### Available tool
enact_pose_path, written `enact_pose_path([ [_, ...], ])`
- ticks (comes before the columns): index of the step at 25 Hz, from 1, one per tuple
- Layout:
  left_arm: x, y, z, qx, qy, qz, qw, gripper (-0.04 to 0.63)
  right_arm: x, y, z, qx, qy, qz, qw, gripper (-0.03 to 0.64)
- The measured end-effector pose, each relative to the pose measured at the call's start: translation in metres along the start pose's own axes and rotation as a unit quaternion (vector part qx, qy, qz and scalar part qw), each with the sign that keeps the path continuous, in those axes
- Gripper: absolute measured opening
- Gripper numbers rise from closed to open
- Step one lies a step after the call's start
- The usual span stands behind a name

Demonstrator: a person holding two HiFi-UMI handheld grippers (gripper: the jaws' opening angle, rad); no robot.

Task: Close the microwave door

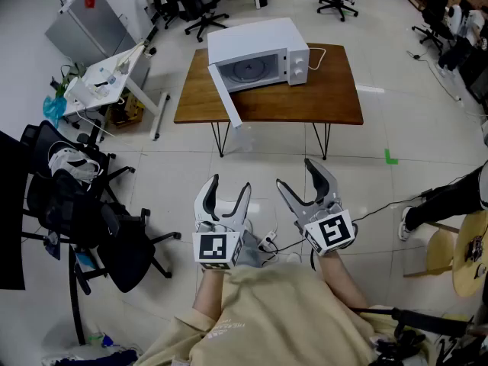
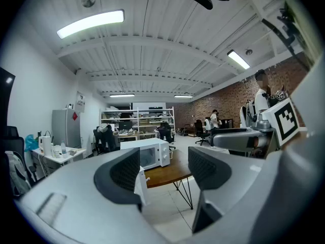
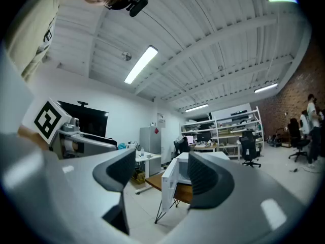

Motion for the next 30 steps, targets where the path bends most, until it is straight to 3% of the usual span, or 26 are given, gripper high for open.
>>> enact_pose_path([
  [5, 0.088, -0.011, 0.032, 0.037, -0.022, -0.020, 0.9989, 0.295, 0.010, -0.003, 0.089, 0.018, -0.020, 0.004, 1.000, 0.308],
  [9, 0.166, -0.013, 0.055, -0.011, -0.055, -0.037, 0.9977, 0.285, 0.030, 0.009, 0.154, 0.028, -0.035, -0.005, 0.999, 0.296],
  [11, 0.223, -0.017, 0.067, -0.016, -0.068, -0.045, 0.9965, 0.284, 0.047, 0.017, 0.206, 0.033, -0.049, -0.012, 0.998, 0.295],
  [14, 0.301, -0.041, 0.093, 0.016, -0.090, -0.066, 0.9936, 0.281, 0.070, 0.019, 0.281, 0.043, -0.063, -0.024, 0.997, 0.295],
  [17, 0.341, -0.074, 0.128, 0.057, -0.112, -0.095, 0.9875, 0.282, 0.070, 0.010, 0.318, 0.054, -0.072, -0.034, 0.995, 0.296],
  [20, 0.359, -0.080, 0.143, 0.075, -0.133, -0.128, 0.9800, 0.282, 0.063, 0.005, 0.332, 0.067, -0.082, -0.019, 0.994, 0.296],
  [23, 0.348, -0.082, 0.166, 0.107, -0.148, -0.122, 0.9756, 0.282, 0.035, 0.001, 0.338, 0.069, -0.081, -0.002, 0.994, 0.296],
  [26, 0.329, -0.085, 0.212, 0.144, -0.150, -0.142, 0.9678, 0.282, -0.019, -0.002, 0.352, 0.063, -0.053, 0.002, 0.997, 0.296],
  [30, 0.291, -0.063, 0.278, 0.177, -0.144, -0.201, 0.9526, 0.282, -0.112, 0.002, 0.362, 0.060, 0.006, 0.003, 0.998, 0.296],
])
Point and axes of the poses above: the fingertips, and each gripper's own axes: z forward along the fingers, x to its left, y out of its top, the point moved 8 cm from there along -z, backward along the fingers, and after that the axes turned 12 degrees about x, right-handed, at the moved point
